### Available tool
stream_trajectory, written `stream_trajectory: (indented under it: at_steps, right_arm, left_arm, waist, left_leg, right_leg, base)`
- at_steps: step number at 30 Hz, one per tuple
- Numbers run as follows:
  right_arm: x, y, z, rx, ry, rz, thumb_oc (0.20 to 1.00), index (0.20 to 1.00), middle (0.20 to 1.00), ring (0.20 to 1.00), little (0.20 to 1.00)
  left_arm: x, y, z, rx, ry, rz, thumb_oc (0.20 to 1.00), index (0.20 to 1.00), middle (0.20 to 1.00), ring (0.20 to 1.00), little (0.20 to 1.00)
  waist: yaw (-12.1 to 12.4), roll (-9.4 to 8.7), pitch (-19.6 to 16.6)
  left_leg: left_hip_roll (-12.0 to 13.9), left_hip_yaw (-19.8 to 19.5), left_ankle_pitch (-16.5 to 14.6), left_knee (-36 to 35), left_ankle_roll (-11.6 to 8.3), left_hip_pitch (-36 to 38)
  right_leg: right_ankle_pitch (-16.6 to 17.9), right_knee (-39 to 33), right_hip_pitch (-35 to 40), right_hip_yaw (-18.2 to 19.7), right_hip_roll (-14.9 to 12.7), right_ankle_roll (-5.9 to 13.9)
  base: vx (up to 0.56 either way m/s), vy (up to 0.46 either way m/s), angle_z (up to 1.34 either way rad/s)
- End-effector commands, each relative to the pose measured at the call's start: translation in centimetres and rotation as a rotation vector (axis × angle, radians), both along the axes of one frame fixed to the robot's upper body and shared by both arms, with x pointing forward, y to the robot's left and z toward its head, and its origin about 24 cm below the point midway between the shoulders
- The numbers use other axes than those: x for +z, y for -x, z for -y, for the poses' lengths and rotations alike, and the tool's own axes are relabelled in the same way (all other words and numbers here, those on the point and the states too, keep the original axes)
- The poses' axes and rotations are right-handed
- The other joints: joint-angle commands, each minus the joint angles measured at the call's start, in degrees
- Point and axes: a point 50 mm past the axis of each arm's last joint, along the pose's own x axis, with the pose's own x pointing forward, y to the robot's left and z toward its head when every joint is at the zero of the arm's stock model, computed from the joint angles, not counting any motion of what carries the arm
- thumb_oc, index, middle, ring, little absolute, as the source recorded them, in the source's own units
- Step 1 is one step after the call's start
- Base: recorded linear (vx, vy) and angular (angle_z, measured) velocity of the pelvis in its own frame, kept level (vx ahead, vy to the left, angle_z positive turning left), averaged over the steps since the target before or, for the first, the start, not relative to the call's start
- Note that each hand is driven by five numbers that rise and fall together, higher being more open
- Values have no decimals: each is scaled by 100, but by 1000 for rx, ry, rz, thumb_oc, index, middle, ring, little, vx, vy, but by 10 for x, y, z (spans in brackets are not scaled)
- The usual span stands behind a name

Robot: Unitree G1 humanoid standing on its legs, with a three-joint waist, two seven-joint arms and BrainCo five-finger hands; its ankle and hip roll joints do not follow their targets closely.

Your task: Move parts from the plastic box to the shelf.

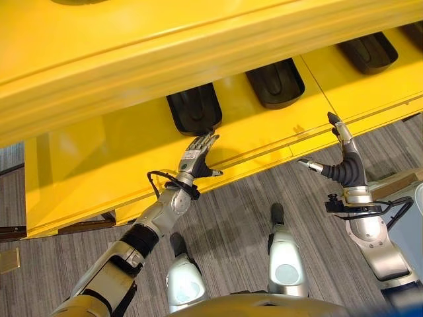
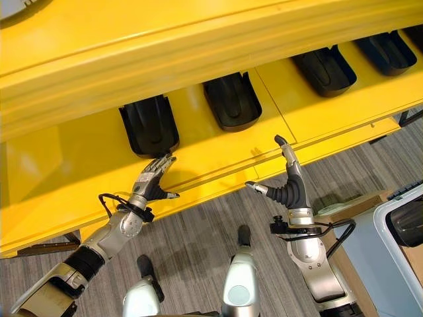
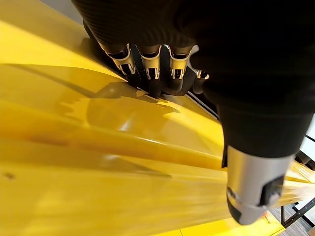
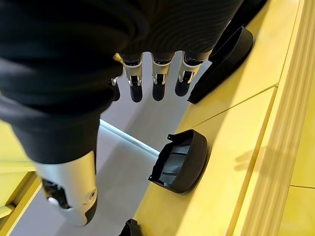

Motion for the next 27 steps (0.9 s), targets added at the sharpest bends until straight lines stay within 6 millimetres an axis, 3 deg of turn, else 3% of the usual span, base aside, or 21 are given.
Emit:
stream_trajectory:
  at_steps: [1,11,14,16,27]
  right_arm:
    - [42,7,-3,59,-16,215,1000,1000,1000,1000,1000]
    - [43,8,-3,63,-21,216,1000,1000,1000,1000,1000]
    - [44,6,-2,64,-21,215,1000,1000,1000,1000,1000]
    - [44,6,-2,66,-32,216,1000,1000,1000,1000,1000]
    - [43,7,-3,86,-40,204,1000,1000,1000,1000,1000]
  left_arm:
    - [-13,-5,-9,63,-42,-77,1000,1000,1000,1000,1000]
    - [-24,11,-5,-6,-12,-149,1000,1000,1000,1000,1000]
    - [-30,22,-3,-44,52,-200,1000,1000,1000,1000,1000]
    - [-34,35,1,-77,216,-292,1000,1000,1000,1000,1000]
    - [-5,60,11,-258,530,-340,1000,1000,1000,1000,1000]
  waist:
    - [-87,59,187]
    - [-45,67,232]
    - [-24,88,230]
    - [1,126,210]
    - [-84,306,23]
  left_leg:
    - [-135,42,3,320,328,-185]
    - [-149,1,0,339,334,-226]
    - [-154,-5,1,334,336,-208]
    - [-163,-15,4,325,346,-199]
    - [-93,116,115,104,301,48]
  right_leg:
    - [-963,1515,-406,-219,-56,-79]
    - [-939,1471,-364,-241,-57,-88]
    - [-930,1452,-334,-238,-59,-90]
    - [-915,1440,-317,-228,-49,-91]
    - [-876,1260,-190,-149,40,-75]
  base:
    - [0,0,0]
    - [0,0,0]
    - [0,0,0]
    - [0,0,0]
    - [5,-3,-3]
